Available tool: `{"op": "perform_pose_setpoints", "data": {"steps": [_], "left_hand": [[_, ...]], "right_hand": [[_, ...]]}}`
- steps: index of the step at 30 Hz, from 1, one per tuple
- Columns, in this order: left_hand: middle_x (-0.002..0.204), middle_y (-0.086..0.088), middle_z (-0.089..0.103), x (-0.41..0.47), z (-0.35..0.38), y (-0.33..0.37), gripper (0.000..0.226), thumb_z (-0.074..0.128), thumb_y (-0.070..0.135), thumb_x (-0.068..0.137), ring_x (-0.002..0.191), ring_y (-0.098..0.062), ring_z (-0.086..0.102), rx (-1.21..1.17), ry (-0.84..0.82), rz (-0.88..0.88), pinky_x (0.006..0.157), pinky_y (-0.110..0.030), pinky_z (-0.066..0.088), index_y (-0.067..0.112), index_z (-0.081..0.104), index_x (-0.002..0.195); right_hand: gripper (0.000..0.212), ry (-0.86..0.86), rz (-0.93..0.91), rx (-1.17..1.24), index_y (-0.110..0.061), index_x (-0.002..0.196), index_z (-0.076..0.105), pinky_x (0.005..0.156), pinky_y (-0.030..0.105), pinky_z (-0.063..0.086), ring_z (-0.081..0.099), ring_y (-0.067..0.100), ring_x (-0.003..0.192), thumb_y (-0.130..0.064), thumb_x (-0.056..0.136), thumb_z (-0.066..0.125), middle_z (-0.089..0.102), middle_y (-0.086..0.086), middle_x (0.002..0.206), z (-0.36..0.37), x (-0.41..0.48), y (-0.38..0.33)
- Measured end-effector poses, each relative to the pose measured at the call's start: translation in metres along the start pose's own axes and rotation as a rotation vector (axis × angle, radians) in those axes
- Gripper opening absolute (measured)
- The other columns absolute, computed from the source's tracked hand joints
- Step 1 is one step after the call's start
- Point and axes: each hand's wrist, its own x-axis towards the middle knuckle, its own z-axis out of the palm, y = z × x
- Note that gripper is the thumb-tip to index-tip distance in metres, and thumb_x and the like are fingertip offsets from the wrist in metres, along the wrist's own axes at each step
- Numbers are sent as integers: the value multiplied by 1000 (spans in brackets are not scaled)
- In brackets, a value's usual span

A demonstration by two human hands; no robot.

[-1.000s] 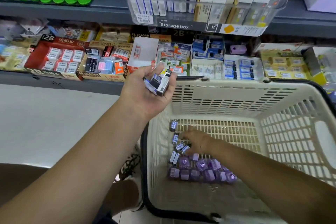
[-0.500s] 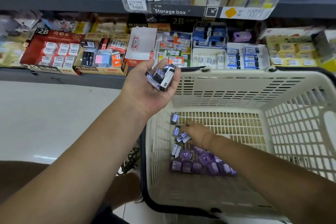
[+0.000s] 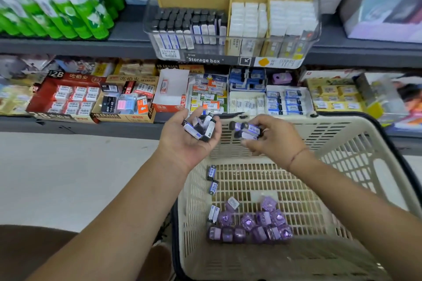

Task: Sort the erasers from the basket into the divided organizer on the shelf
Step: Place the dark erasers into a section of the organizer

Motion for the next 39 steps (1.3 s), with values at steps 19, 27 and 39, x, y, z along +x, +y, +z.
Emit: {"op": "perform_pose_setpoints", "data": {"steps": [19,27,39], "left_hand": [[108,-15,68,-73,86,9,34,42,31,94,90,-30,66,60,-262,-12,78,-39,53,13,64,114],[102,-24,63,-87,106,65,34,41,27,96,95,-34,60,-114,-309,148,78,-48,52,4,66,92],[98,-20,63,-82,99,124,31,39,21,99,92,-34,60,-224,-275,306,75,-48,53,3,64,95]], "right_hand": [[27,213,-495,-458,-31,111,67,77,26,41,48,-1,81,-40,86,63,51,-12,97,-63,-32,-161],[15,346,-491,-226,-22,102,68,71,34,53,61,19,66,-28,93,58,62,-5,76,-93,8,-194],[28,64,-438,-809,-14,108,67,75,21,42,51,11,81,-23,82,73,61,-2,92,-67,94,-213]]}}
